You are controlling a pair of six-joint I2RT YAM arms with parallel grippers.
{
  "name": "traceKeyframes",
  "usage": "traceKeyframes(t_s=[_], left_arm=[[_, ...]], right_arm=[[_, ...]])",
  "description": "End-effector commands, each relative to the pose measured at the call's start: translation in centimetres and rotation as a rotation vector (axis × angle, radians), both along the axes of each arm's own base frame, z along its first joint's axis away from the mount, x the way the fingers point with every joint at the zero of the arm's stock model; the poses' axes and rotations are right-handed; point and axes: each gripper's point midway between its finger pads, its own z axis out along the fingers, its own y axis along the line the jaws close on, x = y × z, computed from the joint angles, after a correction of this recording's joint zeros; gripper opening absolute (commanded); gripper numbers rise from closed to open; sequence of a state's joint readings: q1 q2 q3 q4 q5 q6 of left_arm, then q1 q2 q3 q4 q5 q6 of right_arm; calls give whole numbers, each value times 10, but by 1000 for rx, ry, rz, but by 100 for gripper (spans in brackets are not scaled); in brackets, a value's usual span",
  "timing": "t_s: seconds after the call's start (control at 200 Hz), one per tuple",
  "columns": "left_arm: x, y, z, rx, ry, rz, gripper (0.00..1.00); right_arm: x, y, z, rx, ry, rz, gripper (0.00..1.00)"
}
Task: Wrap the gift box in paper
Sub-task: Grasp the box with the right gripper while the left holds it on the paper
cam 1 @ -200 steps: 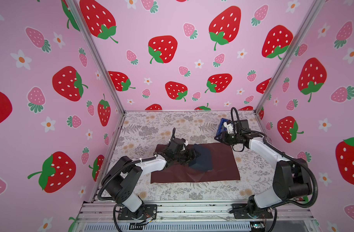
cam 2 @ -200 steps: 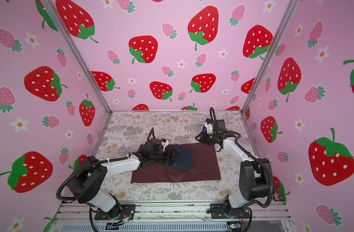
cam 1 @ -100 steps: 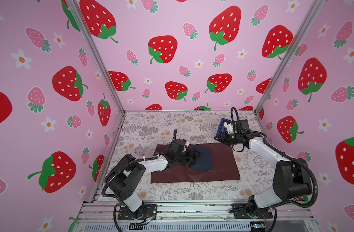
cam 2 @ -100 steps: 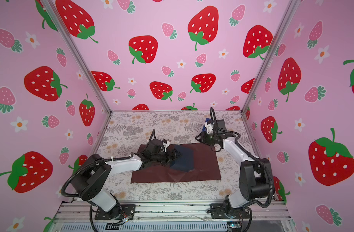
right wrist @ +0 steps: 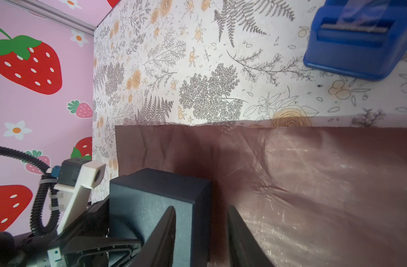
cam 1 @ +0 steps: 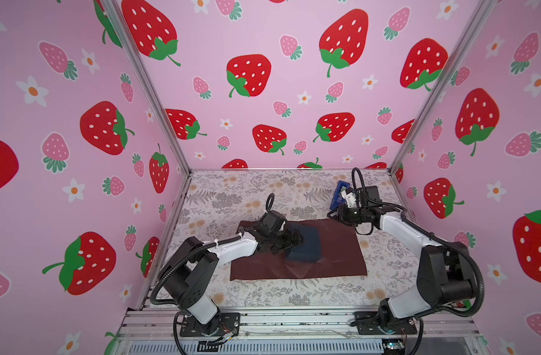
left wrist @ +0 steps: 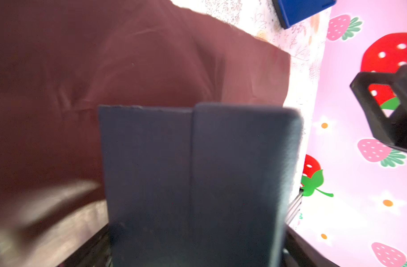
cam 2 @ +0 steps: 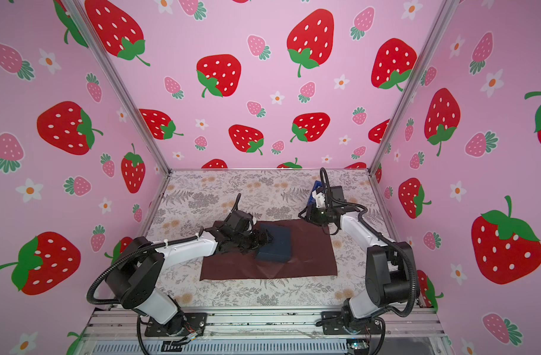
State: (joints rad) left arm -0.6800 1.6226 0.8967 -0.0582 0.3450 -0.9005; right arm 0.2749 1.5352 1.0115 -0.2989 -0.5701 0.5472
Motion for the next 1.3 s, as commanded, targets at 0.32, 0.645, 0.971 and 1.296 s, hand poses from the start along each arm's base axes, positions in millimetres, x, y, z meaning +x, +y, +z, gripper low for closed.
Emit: traceKeyframes(t_s=[0.32, 0.645, 0.971, 1.296], left_arm=[[-6, 1, 0, 54, 46, -39, 99], [-9, 2, -4, 47, 53, -32, 99], [-8, 7, -6, 67, 54, -12, 99], [-8, 31, 0, 168, 49, 19, 99]], right_arm=[[-27, 12, -15, 17, 40, 74, 51], [-53, 43, -36, 45, 104, 179, 65], [-72, 43, -80, -106, 162, 192, 65], [-70, 36, -95, -164, 175, 183, 63]])
